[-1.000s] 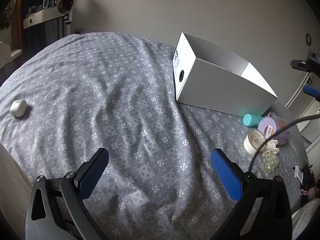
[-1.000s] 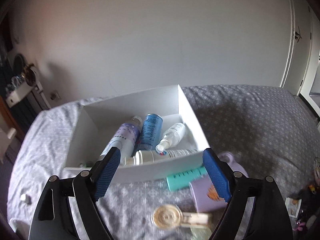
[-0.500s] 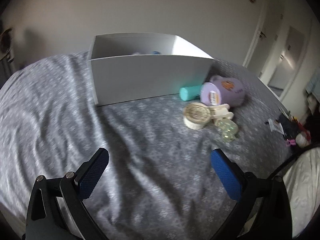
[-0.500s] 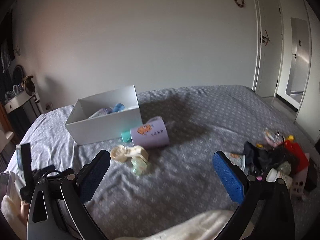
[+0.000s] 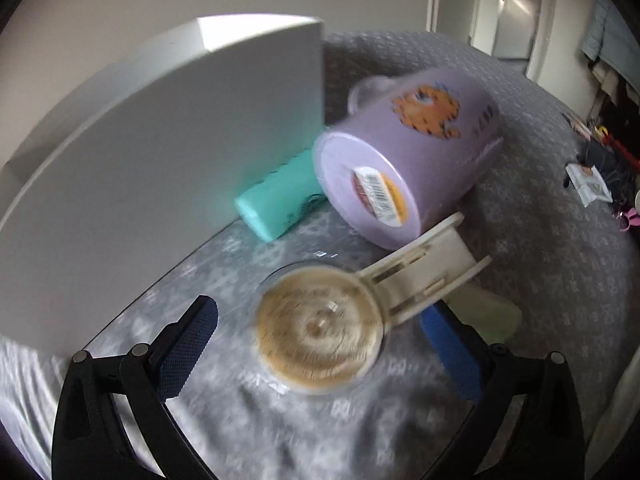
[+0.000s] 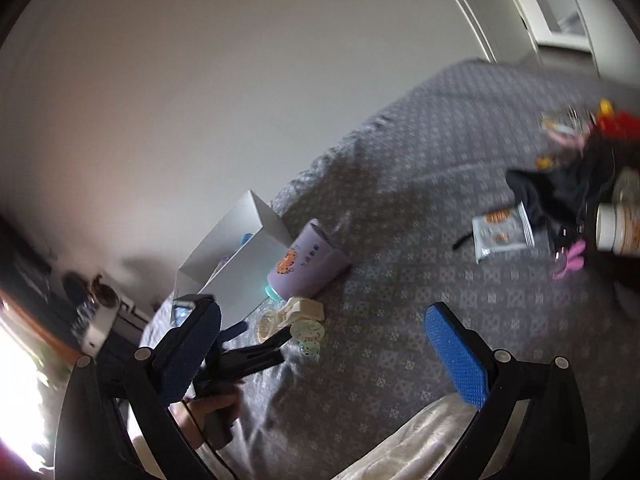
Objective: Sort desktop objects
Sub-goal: 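Grasp the round gold-lidded jar with the left tool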
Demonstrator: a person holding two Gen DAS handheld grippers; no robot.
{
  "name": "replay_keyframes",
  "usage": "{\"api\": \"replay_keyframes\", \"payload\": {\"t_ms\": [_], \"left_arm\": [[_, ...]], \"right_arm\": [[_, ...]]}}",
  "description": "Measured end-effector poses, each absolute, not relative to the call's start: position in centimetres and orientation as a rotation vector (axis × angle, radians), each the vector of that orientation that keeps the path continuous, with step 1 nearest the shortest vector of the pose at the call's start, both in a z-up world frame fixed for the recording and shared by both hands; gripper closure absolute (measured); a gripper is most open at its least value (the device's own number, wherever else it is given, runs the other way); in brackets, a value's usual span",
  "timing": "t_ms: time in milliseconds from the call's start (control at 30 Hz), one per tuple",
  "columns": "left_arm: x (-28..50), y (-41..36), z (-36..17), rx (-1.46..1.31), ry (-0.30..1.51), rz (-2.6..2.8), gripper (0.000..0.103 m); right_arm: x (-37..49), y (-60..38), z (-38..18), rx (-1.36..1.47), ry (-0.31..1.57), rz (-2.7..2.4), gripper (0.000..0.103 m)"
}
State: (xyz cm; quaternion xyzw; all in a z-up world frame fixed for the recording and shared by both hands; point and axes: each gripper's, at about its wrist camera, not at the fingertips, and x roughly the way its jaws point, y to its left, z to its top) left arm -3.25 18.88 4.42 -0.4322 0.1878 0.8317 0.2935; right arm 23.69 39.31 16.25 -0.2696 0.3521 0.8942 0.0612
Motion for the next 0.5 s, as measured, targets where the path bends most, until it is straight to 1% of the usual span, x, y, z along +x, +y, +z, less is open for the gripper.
{"api": "replay_keyframes", "payload": {"t_ms": [33, 67, 100, 133, 167, 200, 233, 300, 333, 367, 500], "left_arm": [[-3.3, 19.6, 4.0, -1.153, 0.532, 2.201, 0.006], [-3.2, 20.0, 3.7, -1.156, 0.543, 2.18, 0.018], [-2.9, 20.2, 3.8, -1.151, 0.524, 2.168, 0.02], [-2.7, 20.2, 4.0, -1.142, 0.503, 2.17, 0.025], [-2.2, 20.2, 4.3, -1.136, 0.476, 2.156, 0.034], [-1.5, 20.1, 4.7, -1.122, 0.462, 2.141, 0.039], [-0.9, 20.1, 5.1, -1.107, 0.461, 2.132, 0.054], [0.7, 19.6, 6.1, -1.096, 0.445, 2.123, 0.062], [1.2, 19.1, 6.5, -1.098, 0.413, 2.12, 0.074], [1.6, 18.1, 7.2, -1.116, 0.344, 2.111, 0.078], [2.9, 14.1, 10.4, -1.087, 0.163, 2.163, 0.078]], "right_arm": [[23.5, 39.5, 15.9, -0.829, 1.086, 2.689, 0.0], [23.3, 39.7, 15.6, -0.834, 1.102, 2.677, 0.0], [23.1, 39.7, 15.3, -0.837, 1.114, 2.67, 0.0], [22.8, 39.7, 15.1, -0.849, 1.113, 2.664, 0.0], [22.6, 39.7, 15.0, -0.865, 1.114, 2.662, 0.0], [22.4, 39.7, 14.8, -0.878, 1.119, 2.663, 0.0], [22.3, 39.7, 14.7, -0.89, 1.126, 2.664, 0.0], [22.2, 39.7, 14.7, -0.895, 1.125, 2.66, 0.0], [22.3, 39.6, 14.7, -0.895, 1.123, 2.658, 0.0], [22.3, 39.6, 14.7, -0.892, 1.119, 2.656, 0.0], [22.9, 39.5, 15.1, -0.873, 1.12, 2.631, 0.0]]}}
